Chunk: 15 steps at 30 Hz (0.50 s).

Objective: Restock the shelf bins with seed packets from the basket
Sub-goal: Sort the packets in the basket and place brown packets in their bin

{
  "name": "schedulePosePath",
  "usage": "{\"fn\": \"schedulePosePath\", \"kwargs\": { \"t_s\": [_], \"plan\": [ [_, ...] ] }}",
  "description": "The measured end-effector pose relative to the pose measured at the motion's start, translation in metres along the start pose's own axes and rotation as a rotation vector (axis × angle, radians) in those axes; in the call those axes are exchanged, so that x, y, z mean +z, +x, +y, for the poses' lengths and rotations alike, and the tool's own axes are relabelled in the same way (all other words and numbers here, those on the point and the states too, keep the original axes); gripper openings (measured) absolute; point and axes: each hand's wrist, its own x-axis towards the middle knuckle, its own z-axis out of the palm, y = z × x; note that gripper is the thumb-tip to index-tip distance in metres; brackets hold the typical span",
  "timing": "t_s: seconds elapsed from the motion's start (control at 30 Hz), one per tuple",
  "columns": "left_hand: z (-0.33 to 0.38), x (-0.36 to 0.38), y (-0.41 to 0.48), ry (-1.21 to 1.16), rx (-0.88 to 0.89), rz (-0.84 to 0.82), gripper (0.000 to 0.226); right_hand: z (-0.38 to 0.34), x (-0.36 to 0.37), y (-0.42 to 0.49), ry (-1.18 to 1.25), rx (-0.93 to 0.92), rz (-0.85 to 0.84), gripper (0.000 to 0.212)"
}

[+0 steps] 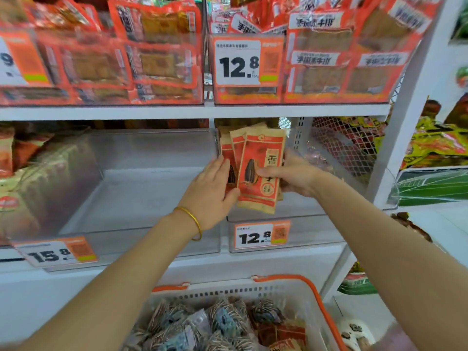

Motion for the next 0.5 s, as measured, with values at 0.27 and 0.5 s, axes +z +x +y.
{"fn": "schedulePosePath", "kwargs": {
  "t_s": [0.27, 0.5],
  "plan": [
    [0.000, 0.003, -0.004, -0.081, 0.019, 0.035, 0.074, 0.037, 0.041, 0.040, -0.372, 0.000, 0.138, 0.067],
    [-0.001, 0.004, -0.007, -0.106, 0.039, 0.059, 0.075, 0.038, 0.043, 0.041, -0.464, 0.176, 0.088, 0.079]
  ]
}}
